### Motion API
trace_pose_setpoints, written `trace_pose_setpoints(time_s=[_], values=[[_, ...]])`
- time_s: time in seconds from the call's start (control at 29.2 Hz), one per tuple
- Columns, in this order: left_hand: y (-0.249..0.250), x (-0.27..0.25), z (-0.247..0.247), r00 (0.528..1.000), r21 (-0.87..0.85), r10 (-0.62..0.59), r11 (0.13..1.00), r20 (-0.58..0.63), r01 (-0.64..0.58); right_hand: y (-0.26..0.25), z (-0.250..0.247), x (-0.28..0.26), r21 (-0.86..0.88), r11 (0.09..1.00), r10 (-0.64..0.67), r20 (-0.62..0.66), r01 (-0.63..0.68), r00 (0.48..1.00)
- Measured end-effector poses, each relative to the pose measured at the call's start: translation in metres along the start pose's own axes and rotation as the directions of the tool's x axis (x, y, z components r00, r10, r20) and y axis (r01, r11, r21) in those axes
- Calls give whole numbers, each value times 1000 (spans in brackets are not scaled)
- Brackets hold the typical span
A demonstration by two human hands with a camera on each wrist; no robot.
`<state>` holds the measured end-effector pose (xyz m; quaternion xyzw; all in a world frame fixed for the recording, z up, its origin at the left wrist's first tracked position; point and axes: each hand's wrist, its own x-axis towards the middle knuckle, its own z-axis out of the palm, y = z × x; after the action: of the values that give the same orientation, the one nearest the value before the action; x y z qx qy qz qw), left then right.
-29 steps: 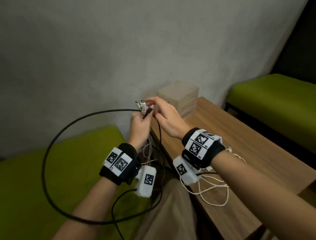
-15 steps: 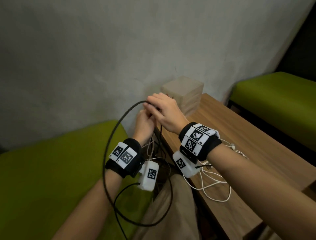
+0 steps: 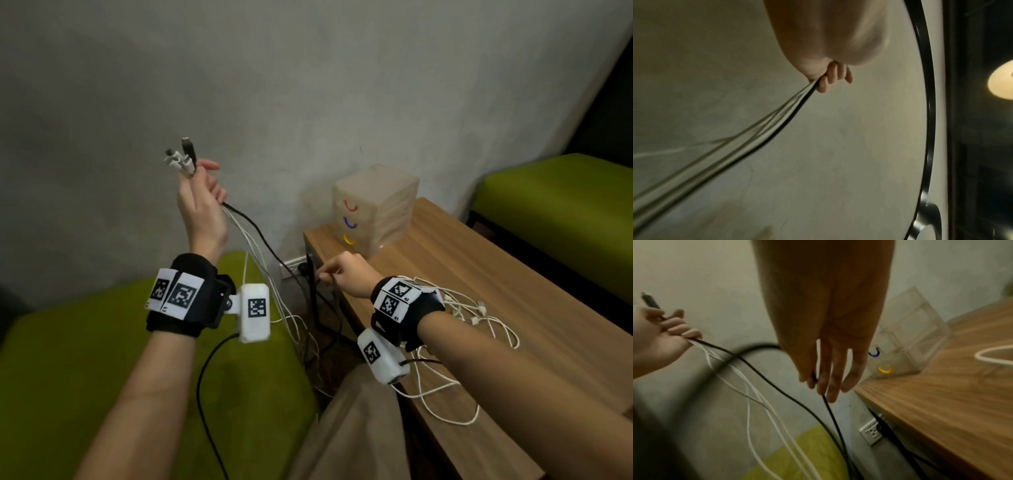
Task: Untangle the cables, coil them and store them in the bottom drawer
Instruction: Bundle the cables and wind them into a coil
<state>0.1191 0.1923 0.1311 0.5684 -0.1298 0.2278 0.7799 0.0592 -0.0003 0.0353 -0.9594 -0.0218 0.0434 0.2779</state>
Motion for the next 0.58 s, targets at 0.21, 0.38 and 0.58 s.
trace_pose_setpoints(time_s=[0.21,0.38,0.58], values=[[-4,-9,8,993,51,-2,999,116,-4,-32,0,4,60,981,-185,-13,185,983],[-32,-57,31,951,134,-65,991,303,24,-64,-8,-4,234,913,-302,-164,334,939],[-45,-65,24,860,63,-265,962,436,264,-42,-13,-16,127,949,-290,-22,290,957]])
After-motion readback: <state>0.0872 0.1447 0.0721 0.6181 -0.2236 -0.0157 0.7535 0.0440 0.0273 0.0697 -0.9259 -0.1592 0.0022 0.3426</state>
